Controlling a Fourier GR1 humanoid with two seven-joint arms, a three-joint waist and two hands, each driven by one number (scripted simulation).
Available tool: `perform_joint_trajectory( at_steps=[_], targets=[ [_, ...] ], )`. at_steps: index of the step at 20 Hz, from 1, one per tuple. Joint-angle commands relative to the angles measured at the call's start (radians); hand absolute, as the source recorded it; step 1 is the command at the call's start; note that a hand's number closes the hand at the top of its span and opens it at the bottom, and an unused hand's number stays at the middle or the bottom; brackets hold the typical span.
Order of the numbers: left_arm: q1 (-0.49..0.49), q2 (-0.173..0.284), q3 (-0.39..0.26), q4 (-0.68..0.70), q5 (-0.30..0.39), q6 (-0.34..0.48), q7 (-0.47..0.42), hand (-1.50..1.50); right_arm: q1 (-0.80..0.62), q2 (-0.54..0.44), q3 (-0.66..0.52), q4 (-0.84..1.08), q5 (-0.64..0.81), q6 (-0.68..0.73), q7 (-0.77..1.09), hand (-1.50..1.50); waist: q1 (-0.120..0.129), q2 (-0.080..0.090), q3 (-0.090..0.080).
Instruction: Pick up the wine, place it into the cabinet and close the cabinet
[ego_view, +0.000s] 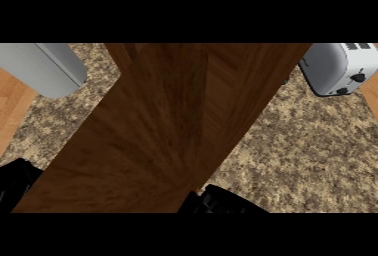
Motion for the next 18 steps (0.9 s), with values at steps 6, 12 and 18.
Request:
perform_joint_trajectory(
  at_steps=[6,12,18],
  targets=[
    [0.042,-0.022,0.043,-0.039,-0.012,-0.029,0.029,1.5,-0.38,0.016,-0.075,0.33,-0.18,-0.195,-0.091,1.5,-0.003,0.001,0.001],
    [-0.003,-0.008,0.12,0.065,0.02,-0.122,0.008,1.5,-0.47,0.016,-0.114,0.479,-0.232,-0.247,-0.192,1.5,-0.011,0.001,0.001],
    [-0.024,-0.06,0.089,0.074,-0.032,-0.103,0.029,1.5,-0.528,0.016,-0.14,0.687,-0.319,-0.256,-0.293,1.5,-0.008,0.002,0.001]
  ],
)
